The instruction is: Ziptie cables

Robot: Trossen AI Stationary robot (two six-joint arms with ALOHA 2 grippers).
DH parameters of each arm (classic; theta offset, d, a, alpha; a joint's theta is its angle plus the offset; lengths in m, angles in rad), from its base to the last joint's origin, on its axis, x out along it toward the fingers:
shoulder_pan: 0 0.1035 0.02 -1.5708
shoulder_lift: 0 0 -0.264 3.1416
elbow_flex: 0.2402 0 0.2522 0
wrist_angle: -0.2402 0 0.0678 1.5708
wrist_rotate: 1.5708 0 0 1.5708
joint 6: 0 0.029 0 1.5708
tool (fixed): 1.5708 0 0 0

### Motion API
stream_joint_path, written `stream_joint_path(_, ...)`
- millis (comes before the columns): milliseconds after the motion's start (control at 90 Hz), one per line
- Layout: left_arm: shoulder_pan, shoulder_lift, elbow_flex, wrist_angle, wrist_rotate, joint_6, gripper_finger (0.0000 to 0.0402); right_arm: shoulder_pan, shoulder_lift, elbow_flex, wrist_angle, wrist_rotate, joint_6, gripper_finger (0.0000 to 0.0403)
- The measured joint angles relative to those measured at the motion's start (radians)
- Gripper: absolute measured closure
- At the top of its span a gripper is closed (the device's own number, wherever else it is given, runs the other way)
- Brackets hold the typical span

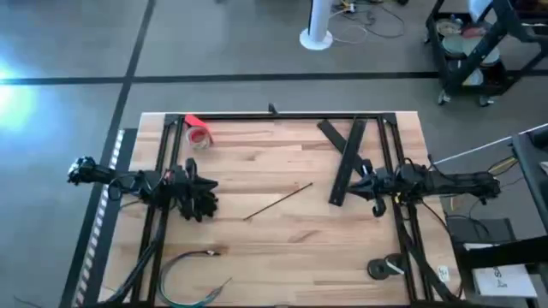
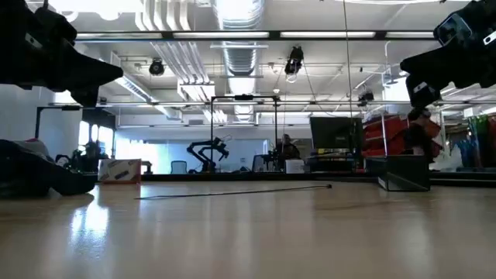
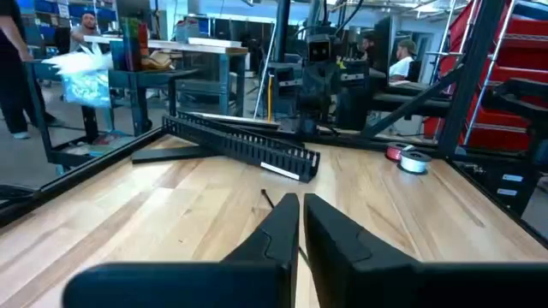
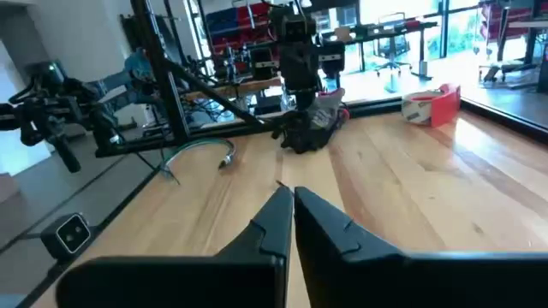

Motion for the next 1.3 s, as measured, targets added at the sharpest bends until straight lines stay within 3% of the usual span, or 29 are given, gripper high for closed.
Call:
stream_joint_path(1144,0.000,0.000,0.000,0.000,0.000,0.000,0.0393,0.000,0.000,-0.001,0.076,0.000,0.000,0.0400)
stream_joint_path(1300,0.000,0.000,0.000,0.000,0.000,0.000,0.0393,0.000,0.000,-0.001,0.142,0.000,0.101,0.0400)
